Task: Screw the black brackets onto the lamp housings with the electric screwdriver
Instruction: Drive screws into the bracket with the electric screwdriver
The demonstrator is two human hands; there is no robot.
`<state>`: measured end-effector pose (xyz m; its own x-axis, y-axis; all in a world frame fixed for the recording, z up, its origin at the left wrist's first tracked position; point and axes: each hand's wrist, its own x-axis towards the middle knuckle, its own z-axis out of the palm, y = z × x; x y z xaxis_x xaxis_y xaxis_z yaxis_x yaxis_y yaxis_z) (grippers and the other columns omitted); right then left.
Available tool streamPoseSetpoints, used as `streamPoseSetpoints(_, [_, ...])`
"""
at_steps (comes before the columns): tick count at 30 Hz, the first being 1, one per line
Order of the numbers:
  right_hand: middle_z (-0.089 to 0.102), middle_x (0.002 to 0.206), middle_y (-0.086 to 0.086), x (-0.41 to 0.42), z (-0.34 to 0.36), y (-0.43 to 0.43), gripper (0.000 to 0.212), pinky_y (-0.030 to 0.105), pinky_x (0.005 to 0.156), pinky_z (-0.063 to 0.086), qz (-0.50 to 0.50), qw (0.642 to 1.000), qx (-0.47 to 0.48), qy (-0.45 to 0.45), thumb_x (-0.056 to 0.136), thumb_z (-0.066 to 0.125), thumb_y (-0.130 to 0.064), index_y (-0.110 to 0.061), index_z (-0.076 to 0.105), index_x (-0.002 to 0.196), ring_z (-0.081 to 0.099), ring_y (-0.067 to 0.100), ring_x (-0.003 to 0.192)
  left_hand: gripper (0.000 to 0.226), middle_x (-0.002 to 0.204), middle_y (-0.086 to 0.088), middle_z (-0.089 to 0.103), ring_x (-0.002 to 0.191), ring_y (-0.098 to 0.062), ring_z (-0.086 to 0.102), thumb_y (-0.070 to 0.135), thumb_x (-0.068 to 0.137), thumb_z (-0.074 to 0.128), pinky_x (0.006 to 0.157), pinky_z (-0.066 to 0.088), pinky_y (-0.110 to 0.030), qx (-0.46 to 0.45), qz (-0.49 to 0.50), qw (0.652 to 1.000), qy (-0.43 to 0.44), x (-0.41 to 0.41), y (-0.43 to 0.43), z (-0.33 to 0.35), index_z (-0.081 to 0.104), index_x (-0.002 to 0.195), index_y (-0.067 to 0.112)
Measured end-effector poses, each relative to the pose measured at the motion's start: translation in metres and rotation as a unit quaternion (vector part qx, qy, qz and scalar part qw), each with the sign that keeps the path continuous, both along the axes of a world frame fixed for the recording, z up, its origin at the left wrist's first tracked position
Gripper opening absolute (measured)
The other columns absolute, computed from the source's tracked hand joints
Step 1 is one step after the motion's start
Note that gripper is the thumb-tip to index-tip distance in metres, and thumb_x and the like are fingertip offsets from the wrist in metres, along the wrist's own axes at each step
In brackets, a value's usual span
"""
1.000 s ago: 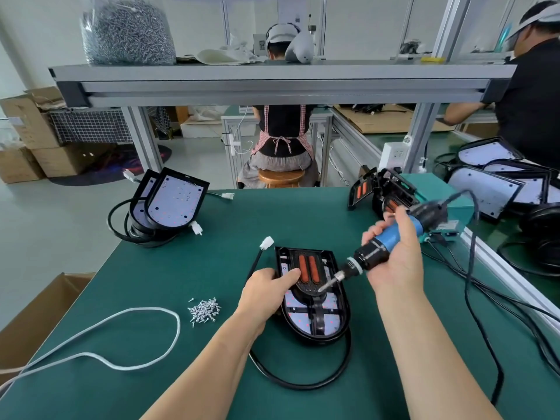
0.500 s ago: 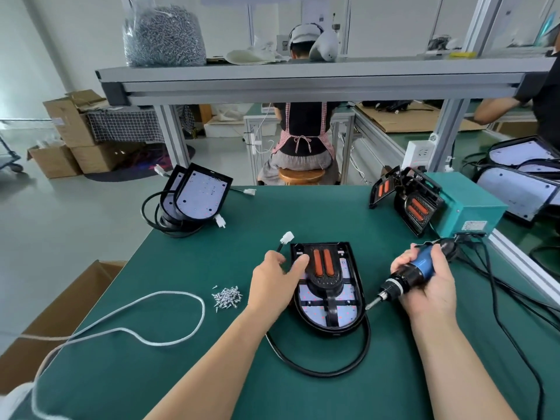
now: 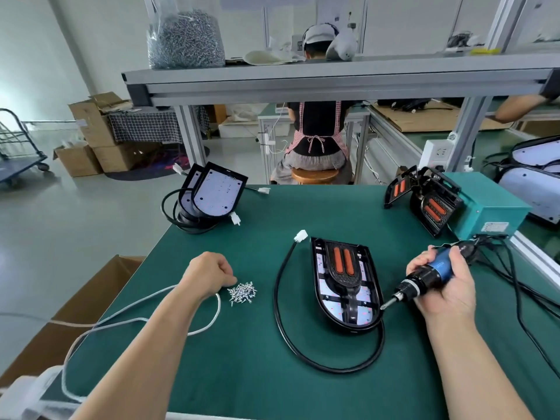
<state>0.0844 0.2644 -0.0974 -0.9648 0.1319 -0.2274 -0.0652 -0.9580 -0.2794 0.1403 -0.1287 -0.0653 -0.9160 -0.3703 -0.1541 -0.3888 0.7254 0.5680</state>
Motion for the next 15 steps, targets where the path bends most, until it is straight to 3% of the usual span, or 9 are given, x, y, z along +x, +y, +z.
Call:
streamPoseSetpoints(6, [0.056, 0.083, -0.001, 0.0015, -0.0011, 0.0027, 0.029, 0.019, 0.066, 0.052, 0.013, 1.0, -0.005, 0.011, 0.094, 0.066, -0.031, -0.006, 0.056, 0.106, 0.056, 0.008, 0.066, 0.019, 0.071, 0.007, 0.064, 0.07, -0.015, 0.058, 0.009, 0.078, 0.075, 0.058, 0.044, -0.025, -0.071, -0.069, 0.995, 0.004, -0.0012, 0.0056, -0.0011, 0.064, 0.067, 0.019])
streamPoseSetpoints(11, [0.057, 0.083, -0.001, 0.0019, -0.0003, 0.0028, 0.03, 0.019, 0.066, 0.052, 0.016, 1.0, -0.007, 0.008, 0.092, 0.068, -0.03, -0.006, 0.057, 0.106, 0.057, 0.008, 0.066, 0.015, 0.089, 0.003, 0.063, 0.087, -0.02, 0.056, 0.019, 0.09, 0.066, 0.071, 0.04, -0.029, -0.155, -0.076, 0.985, 0.028, 0.0028, 0.0076, -0.0065, 0.058, 0.078, 0.02])
streamPoseSetpoints(15, [0.058, 0.085, -0.001, 0.0024, -0.0009, 0.003, 0.032, 0.019, 0.068, 0.052, 0.016, 1.0, -0.013, 0.004, 0.091, 0.07, -0.029, -0.006, 0.057, 0.109, 0.057, 0.009, 0.066, 0.012, 0.09, 0.001, 0.065, 0.089, -0.022, 0.06, 0.022, 0.087, 0.071, 0.075, 0.048, -0.033, -0.118, -0.089, 0.989, 0.026, 0.0062, 0.0031, -0.0006, 0.062, 0.086, 0.016])
